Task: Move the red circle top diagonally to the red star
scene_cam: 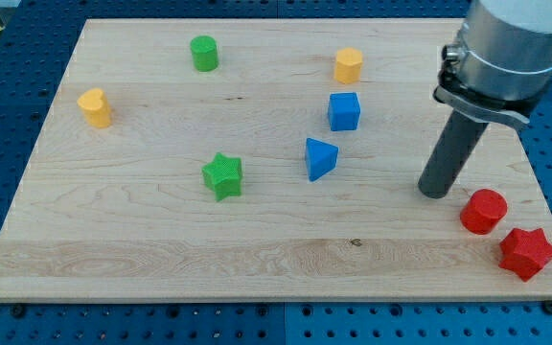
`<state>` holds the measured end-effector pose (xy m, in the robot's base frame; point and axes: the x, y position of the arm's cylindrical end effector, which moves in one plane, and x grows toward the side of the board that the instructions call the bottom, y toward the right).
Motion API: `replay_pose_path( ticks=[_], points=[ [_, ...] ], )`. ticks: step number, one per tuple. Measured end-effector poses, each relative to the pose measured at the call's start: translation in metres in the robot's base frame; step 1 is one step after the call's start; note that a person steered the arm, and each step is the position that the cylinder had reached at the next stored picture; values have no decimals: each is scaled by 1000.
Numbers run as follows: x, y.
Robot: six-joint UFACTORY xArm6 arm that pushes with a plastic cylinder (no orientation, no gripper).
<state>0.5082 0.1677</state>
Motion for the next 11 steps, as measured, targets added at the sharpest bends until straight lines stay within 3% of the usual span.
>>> replay_pose_path(
  ticks=[4,8,11],
  points=[
    [30,19],
    [22,2],
    [11,46]
  ],
)
